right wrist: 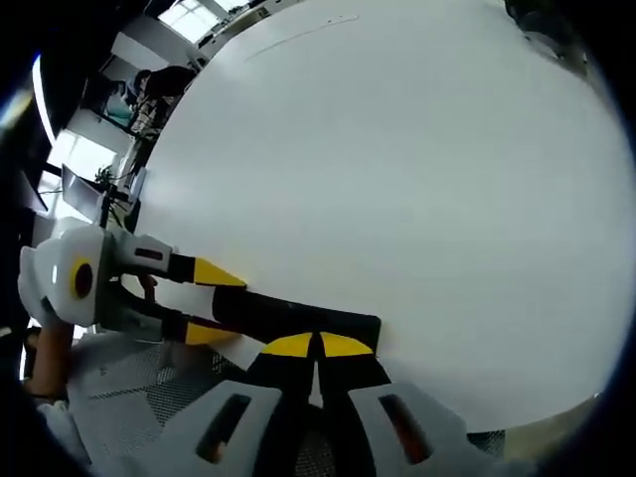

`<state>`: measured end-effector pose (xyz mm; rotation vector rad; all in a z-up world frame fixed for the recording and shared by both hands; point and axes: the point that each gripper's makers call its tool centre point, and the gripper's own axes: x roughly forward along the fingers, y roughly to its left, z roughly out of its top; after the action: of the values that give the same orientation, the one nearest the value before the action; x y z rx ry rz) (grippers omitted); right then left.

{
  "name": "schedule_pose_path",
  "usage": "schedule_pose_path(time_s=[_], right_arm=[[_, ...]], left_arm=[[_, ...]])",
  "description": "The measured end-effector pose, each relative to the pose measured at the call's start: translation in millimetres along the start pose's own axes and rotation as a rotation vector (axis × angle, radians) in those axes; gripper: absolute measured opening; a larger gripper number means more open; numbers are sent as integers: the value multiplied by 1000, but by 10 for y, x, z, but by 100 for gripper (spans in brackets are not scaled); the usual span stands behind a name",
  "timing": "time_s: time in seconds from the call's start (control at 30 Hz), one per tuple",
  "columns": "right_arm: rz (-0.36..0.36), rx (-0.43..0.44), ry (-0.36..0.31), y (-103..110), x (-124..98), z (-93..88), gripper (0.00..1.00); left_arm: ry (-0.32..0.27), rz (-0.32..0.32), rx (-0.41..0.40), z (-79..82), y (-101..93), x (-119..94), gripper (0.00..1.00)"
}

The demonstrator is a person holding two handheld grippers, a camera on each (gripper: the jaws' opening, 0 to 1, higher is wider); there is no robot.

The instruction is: Press the specified remote control buttons in sequence, fully releasing each button before pressing the next.

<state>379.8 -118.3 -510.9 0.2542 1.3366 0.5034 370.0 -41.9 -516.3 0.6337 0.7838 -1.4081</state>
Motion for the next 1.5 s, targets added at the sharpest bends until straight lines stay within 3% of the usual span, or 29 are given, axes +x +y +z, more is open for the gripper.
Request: schedule_pose_path(time_s=[0.27, 0.5, 1.17, 1.5], right_arm=[[-18, -55, -55, 16, 2, 92, 0], [-25, -101, -51, 58, 45, 85, 0], [-2, -48, -77, 59, 78, 97, 0], [-10, -73, -99, 69, 85, 91, 0]], left_arm=[[1, 0, 0, -1, -5, -1, 25], [1, 1, 1, 1, -6, -1, 25], [-1, 1, 3, 4, 0, 3, 24], [-3, 1, -5, 10, 4, 6, 24]])
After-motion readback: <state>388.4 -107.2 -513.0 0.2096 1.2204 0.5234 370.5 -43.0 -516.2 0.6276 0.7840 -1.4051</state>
